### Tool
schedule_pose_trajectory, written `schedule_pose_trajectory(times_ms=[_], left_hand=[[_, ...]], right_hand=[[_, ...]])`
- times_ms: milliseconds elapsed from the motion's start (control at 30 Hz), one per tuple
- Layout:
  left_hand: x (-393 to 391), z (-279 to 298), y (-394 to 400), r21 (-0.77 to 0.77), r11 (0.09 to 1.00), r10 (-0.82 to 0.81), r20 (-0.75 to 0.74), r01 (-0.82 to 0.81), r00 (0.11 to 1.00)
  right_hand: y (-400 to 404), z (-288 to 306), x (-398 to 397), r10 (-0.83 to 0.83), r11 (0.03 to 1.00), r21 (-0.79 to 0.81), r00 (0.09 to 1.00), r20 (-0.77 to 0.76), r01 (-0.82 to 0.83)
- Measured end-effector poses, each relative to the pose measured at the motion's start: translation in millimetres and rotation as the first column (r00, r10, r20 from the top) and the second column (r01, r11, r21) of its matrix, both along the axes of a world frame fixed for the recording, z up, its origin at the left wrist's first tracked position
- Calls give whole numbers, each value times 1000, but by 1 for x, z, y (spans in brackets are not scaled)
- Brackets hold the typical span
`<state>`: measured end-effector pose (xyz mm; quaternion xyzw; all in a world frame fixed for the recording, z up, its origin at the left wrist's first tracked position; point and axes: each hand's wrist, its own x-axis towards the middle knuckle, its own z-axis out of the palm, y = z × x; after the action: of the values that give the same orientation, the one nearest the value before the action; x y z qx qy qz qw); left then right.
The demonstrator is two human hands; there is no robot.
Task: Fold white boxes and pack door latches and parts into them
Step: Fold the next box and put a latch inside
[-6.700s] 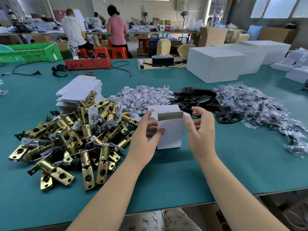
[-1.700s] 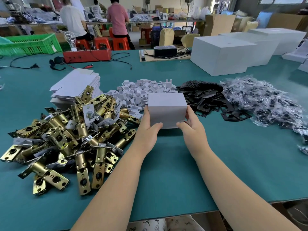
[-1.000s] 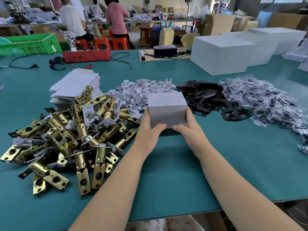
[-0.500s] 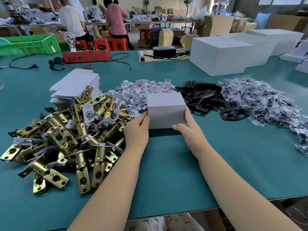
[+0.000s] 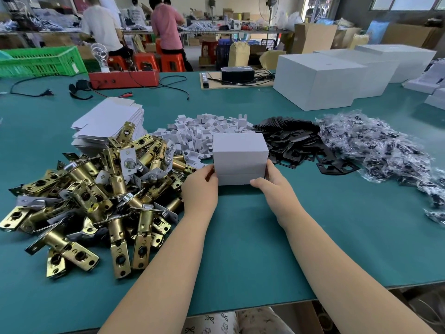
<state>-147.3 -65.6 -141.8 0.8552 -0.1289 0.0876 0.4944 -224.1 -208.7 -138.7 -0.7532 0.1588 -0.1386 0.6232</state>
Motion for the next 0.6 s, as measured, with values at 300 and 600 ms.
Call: schedule_pose_trajectory(times_ms=[300, 600], left_hand=[[-4, 0, -1, 79, 996, 37, 48, -40, 998], [-5, -1, -3, 125, 987, 96, 51, -102, 994]], right_hand=[[1, 2, -2, 30, 1000, 5, 1000, 1, -30], [-2, 3, -4, 68, 998, -3, 998, -7, -68]])
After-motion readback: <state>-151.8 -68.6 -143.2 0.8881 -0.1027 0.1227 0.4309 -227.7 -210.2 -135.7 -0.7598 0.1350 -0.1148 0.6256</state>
